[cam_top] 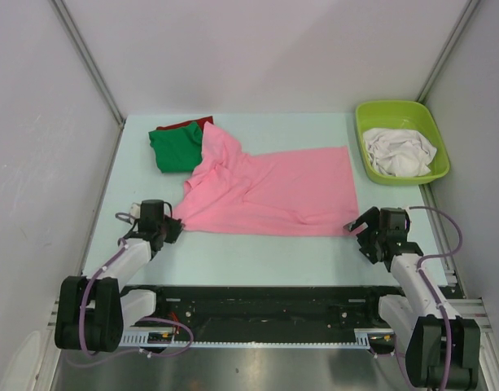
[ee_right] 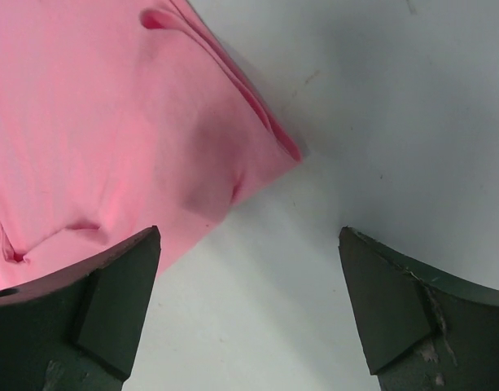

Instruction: Fold and stack the t-shirts

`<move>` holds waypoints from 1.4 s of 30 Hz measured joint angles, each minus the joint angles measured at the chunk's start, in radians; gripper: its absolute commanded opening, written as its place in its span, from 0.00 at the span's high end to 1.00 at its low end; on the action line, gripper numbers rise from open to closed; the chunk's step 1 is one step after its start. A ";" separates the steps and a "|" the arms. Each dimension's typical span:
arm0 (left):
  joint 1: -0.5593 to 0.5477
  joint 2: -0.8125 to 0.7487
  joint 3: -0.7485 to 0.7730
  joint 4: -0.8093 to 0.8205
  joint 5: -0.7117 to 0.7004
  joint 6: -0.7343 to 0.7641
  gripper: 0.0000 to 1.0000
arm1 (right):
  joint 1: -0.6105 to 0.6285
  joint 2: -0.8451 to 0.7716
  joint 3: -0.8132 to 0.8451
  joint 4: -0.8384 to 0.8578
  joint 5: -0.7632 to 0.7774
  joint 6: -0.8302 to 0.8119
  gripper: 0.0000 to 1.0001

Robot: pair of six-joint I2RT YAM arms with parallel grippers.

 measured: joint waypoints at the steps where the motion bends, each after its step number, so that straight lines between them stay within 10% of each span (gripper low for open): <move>1: 0.003 0.004 -0.002 0.001 0.005 0.002 1.00 | 0.003 -0.008 -0.008 0.001 0.001 0.010 0.09; 12: 0.029 0.038 -0.008 0.046 0.047 0.026 1.00 | -0.011 -0.115 -0.084 -0.011 0.075 0.091 0.43; 36: 0.094 0.024 -0.008 0.049 0.090 0.061 1.00 | -0.011 0.101 -0.126 0.344 0.102 0.204 0.62; 40: 0.095 0.024 -0.008 0.049 0.095 0.062 1.00 | 0.026 0.095 -0.129 0.335 0.116 0.209 1.00; 42: 0.096 0.024 -0.008 0.049 0.098 0.064 1.00 | 0.037 0.095 -0.134 0.317 0.121 0.219 1.00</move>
